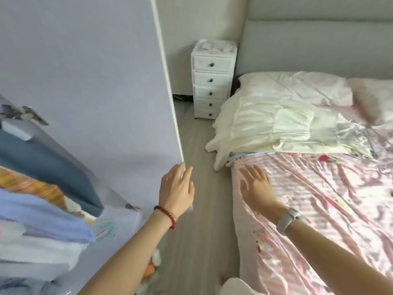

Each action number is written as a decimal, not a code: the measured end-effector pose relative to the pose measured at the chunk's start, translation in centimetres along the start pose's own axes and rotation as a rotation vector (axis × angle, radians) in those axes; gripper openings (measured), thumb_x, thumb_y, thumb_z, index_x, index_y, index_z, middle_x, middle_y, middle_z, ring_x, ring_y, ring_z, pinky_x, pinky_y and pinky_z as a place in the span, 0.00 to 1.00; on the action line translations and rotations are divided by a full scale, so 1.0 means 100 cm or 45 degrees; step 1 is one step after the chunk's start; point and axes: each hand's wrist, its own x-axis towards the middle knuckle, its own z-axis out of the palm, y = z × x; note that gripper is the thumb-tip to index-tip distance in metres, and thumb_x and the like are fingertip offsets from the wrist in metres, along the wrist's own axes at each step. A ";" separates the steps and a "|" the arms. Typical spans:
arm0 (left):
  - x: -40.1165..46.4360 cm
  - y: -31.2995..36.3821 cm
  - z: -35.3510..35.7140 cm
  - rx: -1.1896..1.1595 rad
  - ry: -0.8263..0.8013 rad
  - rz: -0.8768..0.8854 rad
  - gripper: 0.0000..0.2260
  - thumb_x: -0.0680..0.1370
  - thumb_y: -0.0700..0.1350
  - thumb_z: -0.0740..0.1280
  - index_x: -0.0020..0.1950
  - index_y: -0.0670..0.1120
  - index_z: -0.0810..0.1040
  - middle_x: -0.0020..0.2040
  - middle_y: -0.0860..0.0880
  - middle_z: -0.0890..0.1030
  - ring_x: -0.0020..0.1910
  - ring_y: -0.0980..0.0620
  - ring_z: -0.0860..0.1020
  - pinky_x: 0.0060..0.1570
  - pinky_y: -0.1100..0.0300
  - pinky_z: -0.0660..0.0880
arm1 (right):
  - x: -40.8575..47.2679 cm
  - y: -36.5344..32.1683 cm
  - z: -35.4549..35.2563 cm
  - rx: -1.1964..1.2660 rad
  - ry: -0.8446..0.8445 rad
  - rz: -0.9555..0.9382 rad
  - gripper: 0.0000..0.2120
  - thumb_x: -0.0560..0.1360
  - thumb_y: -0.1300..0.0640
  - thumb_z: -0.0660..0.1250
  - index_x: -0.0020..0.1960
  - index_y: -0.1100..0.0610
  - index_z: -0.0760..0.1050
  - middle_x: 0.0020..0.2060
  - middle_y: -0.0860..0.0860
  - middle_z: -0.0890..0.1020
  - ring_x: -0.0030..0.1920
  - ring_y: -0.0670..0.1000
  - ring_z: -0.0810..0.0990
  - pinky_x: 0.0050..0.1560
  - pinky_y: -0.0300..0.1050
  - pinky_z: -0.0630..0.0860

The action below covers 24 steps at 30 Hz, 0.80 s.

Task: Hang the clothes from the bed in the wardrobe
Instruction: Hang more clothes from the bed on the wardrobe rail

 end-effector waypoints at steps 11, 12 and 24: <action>0.170 0.170 0.073 -0.096 -0.264 0.411 0.20 0.79 0.47 0.57 0.71 0.47 0.64 0.71 0.46 0.64 0.69 0.47 0.63 0.66 0.53 0.62 | 0.011 0.177 -0.052 0.189 0.219 0.711 0.18 0.77 0.59 0.57 0.67 0.61 0.67 0.66 0.58 0.70 0.67 0.58 0.66 0.67 0.52 0.62; 0.187 0.177 0.080 -0.101 -0.293 0.432 0.20 0.79 0.47 0.57 0.71 0.47 0.64 0.71 0.47 0.64 0.69 0.47 0.63 0.66 0.53 0.63 | 0.018 0.186 -0.052 0.212 0.221 0.753 0.18 0.78 0.59 0.57 0.67 0.61 0.67 0.66 0.58 0.70 0.67 0.58 0.66 0.66 0.51 0.63; 0.368 0.252 0.162 -0.124 -0.561 0.624 0.18 0.79 0.47 0.55 0.69 0.47 0.65 0.69 0.48 0.67 0.66 0.49 0.67 0.60 0.55 0.67 | 0.103 0.295 -0.059 0.416 0.308 1.231 0.18 0.78 0.61 0.55 0.67 0.62 0.65 0.67 0.60 0.68 0.68 0.57 0.66 0.67 0.48 0.62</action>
